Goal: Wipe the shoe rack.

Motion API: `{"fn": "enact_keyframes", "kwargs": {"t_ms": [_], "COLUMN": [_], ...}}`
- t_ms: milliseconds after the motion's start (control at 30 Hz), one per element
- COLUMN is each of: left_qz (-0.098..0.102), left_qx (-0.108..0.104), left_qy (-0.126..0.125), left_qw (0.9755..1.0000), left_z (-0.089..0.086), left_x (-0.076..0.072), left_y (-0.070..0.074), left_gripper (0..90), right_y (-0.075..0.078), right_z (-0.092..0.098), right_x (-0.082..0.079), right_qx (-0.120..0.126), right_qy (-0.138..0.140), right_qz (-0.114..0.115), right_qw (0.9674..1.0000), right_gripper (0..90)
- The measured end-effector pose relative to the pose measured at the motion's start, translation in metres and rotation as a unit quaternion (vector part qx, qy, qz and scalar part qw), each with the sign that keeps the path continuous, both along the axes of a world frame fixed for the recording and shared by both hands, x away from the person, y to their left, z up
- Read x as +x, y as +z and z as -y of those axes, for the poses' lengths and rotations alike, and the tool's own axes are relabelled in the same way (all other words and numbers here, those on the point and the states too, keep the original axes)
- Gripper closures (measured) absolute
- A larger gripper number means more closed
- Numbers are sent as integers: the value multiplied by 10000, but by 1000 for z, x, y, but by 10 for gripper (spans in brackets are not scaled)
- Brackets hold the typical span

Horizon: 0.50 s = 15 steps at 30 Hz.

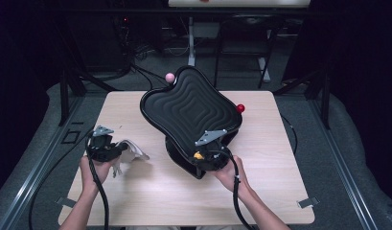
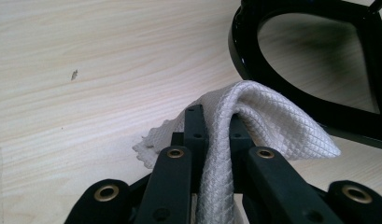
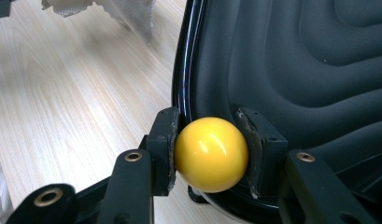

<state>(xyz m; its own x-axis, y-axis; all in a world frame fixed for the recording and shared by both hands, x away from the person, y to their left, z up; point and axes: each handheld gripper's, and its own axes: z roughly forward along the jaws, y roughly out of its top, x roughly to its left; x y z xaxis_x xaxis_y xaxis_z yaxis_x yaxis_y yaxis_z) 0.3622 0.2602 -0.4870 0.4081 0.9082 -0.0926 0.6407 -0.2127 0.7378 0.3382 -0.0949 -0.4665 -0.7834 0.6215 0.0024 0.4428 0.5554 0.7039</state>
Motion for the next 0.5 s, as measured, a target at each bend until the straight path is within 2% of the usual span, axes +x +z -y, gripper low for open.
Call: {"fn": "enact_keyframes", "kwargs": {"t_ms": [233, 433, 500], "left_qz": [-27, -14, -10], "left_qx": [34, 44, 35], "left_qy": [-2, -22, 5], "left_qw": [10000, 10000, 10000], "left_z": [1, 1, 0], "left_x": [0, -1, -1], "left_y": [0, 1, 1], "left_gripper": [832, 832, 832], "right_y": [1, 2, 4], "right_z": [16, 38, 43], "right_x": [2, 7, 7], "right_qx": [-101, -226, -81], "right_qy": [-119, -484, -614], "right_qz": [-174, -211, -167], "right_qw": [9997, 9983, 9979], "right_gripper": [586, 577, 557]}}
